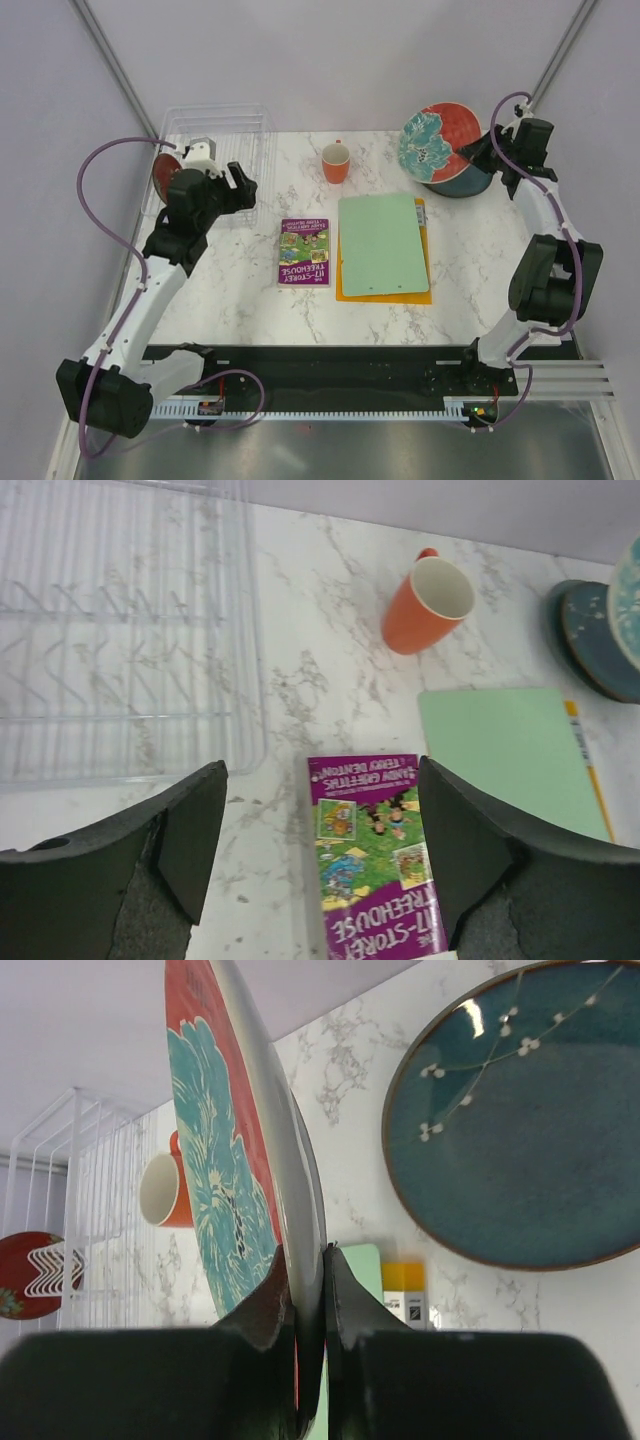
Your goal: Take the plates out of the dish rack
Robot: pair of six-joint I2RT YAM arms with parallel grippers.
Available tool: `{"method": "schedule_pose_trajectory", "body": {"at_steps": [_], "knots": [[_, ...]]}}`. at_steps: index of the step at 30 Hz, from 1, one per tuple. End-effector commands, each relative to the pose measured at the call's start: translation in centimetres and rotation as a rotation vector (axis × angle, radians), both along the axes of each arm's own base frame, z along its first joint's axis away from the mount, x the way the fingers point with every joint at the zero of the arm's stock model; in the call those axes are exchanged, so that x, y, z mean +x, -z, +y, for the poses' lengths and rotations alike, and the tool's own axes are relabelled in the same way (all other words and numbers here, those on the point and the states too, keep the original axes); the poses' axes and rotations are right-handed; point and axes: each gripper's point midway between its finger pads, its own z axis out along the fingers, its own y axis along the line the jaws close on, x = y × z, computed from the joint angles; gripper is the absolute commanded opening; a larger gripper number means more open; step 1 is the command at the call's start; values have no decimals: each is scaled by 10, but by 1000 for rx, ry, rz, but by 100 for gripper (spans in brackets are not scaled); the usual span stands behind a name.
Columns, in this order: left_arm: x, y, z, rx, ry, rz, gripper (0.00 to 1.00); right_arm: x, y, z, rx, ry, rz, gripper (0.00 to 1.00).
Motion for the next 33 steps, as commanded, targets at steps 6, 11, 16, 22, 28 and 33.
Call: {"method": "schedule_pose_trajectory", "body": {"at_steps": [6, 11, 16, 22, 28, 33], "knots": [[-11, 18, 59, 393, -126, -37, 94, 54, -21, -49, 33, 25, -109, 0], [-14, 26, 68, 436, -152, -34, 94, 70, 1, -83, 81, 62, -84, 0], [-11, 24, 69, 432, -168, -38, 94, 79, 22, -95, 131, 56, -67, 0], [-8, 20, 67, 418, -162, -42, 94, 83, 45, -94, 184, 45, -36, 0], [-9, 23, 65, 394, -166, -34, 94, 90, 73, -85, 296, 3, -6, 1], [-9, 26, 67, 400, -179, -22, 96, 86, 82, -83, 308, 7, 12, 14]]}}
